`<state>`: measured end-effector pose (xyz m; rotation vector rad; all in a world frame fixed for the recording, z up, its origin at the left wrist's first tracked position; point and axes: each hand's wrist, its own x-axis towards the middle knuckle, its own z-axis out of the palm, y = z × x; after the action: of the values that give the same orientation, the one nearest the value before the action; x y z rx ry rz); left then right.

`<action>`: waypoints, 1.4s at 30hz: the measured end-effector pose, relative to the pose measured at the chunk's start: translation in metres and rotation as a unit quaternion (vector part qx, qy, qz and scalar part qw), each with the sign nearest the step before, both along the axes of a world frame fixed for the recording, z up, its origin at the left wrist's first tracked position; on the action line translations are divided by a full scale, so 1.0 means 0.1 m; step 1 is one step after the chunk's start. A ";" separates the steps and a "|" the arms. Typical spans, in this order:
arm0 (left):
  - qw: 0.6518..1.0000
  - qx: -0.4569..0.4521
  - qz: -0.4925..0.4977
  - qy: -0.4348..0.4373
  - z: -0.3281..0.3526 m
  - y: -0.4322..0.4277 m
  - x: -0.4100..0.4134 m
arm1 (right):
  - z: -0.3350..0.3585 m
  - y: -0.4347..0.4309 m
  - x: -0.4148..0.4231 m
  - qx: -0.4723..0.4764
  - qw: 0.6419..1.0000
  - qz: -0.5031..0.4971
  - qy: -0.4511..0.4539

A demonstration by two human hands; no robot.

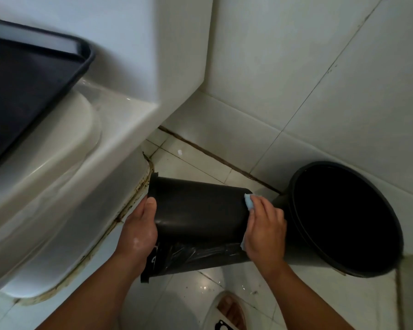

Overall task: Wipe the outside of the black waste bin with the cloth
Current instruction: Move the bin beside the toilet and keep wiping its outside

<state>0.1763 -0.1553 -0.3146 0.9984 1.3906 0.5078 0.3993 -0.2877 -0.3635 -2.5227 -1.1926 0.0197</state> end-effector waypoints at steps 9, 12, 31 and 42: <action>0.991 0.115 -0.062 0.036 0.08 -0.26 -0.09 | -0.05 0.11 0.01 -0.003 0.998 -0.057 0.004; 0.988 0.126 -0.066 0.051 0.07 -0.22 -0.07 | 0.16 0.23 0.03 -0.080 0.996 -0.010 -0.031; 0.990 0.109 -0.046 0.072 0.18 -0.13 0.00 | 0.83 0.82 -0.34 -0.074 0.920 0.268 0.275; 0.988 0.124 -0.049 0.071 0.10 -0.09 -0.02 | 0.97 1.02 -0.01 -0.030 0.922 0.117 0.369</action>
<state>0.1741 -0.1643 -0.3042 1.3207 1.4181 0.5540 0.3988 -0.1857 -0.2669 -2.0658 -1.1412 0.9820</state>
